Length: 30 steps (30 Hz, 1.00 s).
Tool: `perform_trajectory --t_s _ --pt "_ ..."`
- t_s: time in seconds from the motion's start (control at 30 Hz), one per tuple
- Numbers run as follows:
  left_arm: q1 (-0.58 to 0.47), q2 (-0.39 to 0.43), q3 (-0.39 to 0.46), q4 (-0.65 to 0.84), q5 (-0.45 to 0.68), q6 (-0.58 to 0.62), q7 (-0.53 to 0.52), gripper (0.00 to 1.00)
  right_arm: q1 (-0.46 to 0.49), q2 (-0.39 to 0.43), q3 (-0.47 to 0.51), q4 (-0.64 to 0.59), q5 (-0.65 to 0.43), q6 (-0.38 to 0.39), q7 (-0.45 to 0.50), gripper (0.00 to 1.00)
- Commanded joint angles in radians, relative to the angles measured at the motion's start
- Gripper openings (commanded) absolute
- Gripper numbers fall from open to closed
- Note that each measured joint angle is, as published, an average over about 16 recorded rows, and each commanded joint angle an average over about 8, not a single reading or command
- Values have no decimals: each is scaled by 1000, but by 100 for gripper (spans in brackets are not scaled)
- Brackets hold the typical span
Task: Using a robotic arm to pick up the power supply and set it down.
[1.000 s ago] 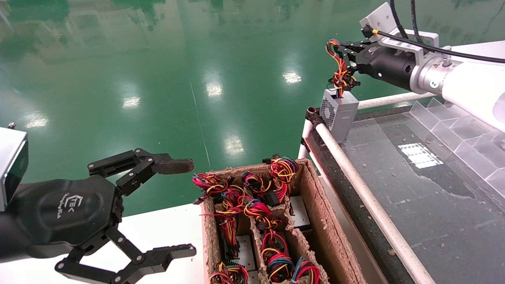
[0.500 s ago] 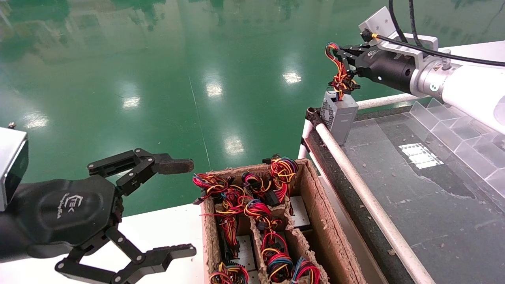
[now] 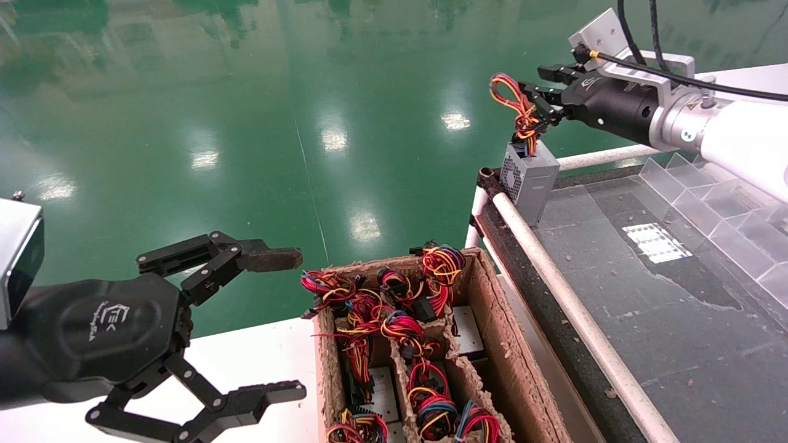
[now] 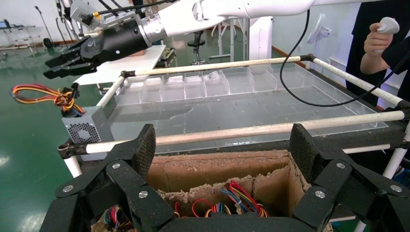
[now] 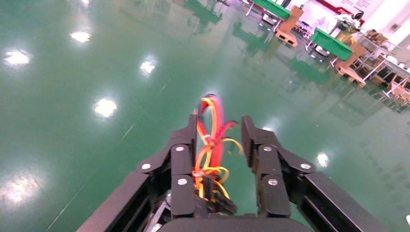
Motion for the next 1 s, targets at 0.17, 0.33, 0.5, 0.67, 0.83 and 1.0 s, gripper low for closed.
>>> perform_trajectory --t_s 0.17,0.33,0.5,0.67,0.83,1.0 --pt "0 0 0 0 0 0 0 100 11 18 22 7 32 -48 23 100" --pt "0 0 0 0 0 0 0 100 -5 43 47 42 73 -110 53 100" --pt "0 0 0 1 0 0 0 100 -61 84 59 134 111 -162 97 100" --pt "0 0 0 1 0 0 0 100 -128 130 67 240 147 -209 143 100" --pt "0 0 0 1 0 0 0 100 -193 175 75 345 184 -256 189 100" --pt "0 0 0 1 0 0 0 100 -260 221 83 451 221 -304 236 100"
